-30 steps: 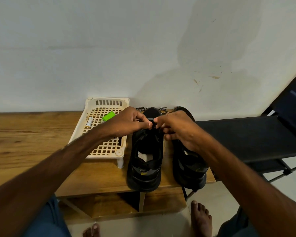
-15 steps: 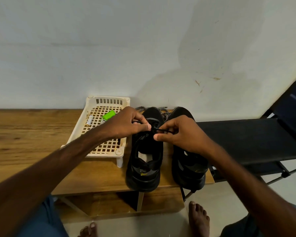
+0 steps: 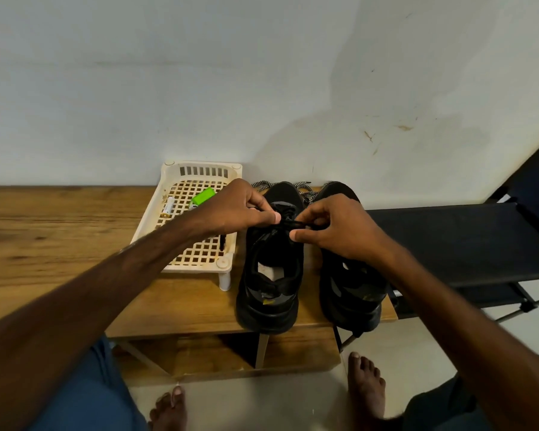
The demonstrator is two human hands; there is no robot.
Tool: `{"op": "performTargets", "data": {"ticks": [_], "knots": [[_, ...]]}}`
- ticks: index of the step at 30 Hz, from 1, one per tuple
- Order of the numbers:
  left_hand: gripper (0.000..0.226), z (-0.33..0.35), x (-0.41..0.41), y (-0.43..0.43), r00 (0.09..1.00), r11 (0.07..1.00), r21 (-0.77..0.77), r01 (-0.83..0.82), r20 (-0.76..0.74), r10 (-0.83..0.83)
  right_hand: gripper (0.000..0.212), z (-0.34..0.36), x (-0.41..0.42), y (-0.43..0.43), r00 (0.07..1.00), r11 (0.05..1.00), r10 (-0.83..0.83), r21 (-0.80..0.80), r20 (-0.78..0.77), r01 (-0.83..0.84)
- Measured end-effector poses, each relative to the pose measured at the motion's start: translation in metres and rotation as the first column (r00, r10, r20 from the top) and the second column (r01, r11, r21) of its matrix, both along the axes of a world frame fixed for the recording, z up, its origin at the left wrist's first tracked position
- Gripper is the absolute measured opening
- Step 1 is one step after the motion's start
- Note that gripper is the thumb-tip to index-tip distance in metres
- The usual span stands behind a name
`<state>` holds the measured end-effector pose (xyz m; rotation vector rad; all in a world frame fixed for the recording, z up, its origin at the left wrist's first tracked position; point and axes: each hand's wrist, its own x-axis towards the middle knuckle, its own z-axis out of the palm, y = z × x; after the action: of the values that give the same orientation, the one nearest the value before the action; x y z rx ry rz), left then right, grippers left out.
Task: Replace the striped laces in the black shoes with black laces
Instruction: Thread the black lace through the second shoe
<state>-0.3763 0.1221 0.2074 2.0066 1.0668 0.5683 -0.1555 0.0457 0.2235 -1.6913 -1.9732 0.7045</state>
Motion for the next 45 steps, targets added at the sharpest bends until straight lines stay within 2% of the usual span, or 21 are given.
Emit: {"op": "performTargets", "data": {"ticks": [3, 8, 14, 18, 29, 42, 45], "knots": [[0.009, 0.000, 0.001, 0.002, 1.000, 0.999, -0.035, 0.001, 0.011, -0.001, 0.034, 0.001, -0.004, 0.000, 0.999, 0.999, -0.007, 0.046, -0.040, 0.009], [0.012, -0.001, 0.002, 0.003, 1.000, 0.996, -0.088, -0.014, 0.014, 0.016, 0.011, -0.001, -0.009, 0.000, 0.990, 0.997, 0.000, 0.074, -0.138, 0.010], [0.024, 0.007, -0.008, 0.009, 0.999, 0.971, -0.235, -0.038, -0.016, 0.035, 0.006, 0.006, -0.003, 0.002, 0.999, 0.996, -0.015, 0.085, -0.038, 0.018], [0.015, 0.009, -0.015, 0.011, 1.000, 0.957, -0.291, -0.003, -0.005, 0.002, 0.006, 0.006, 0.004, -0.001, 0.999, 0.998, -0.042, 0.045, 0.022, 0.041], [0.009, 0.004, -0.010, 0.014, 0.994, 0.986, -0.134, -0.102, -0.058, 0.095, 0.008, 0.006, 0.006, -0.013, 1.000, 0.995, -0.031, -0.099, -0.004, 0.030], [0.008, 0.004, 0.000, 0.011, 0.974, 0.980, -0.047, -0.196, -0.126, 0.189, 0.004, 0.007, 0.002, -0.022, 1.000, 0.996, -0.016, -0.088, -0.001, 0.016], [0.010, 0.004, -0.001, 0.011, 0.979, 0.989, 0.029, -0.146, -0.139, 0.148, 0.004, 0.005, 0.003, -0.022, 1.000, 0.996, -0.026, -0.082, 0.003, 0.026]]}}
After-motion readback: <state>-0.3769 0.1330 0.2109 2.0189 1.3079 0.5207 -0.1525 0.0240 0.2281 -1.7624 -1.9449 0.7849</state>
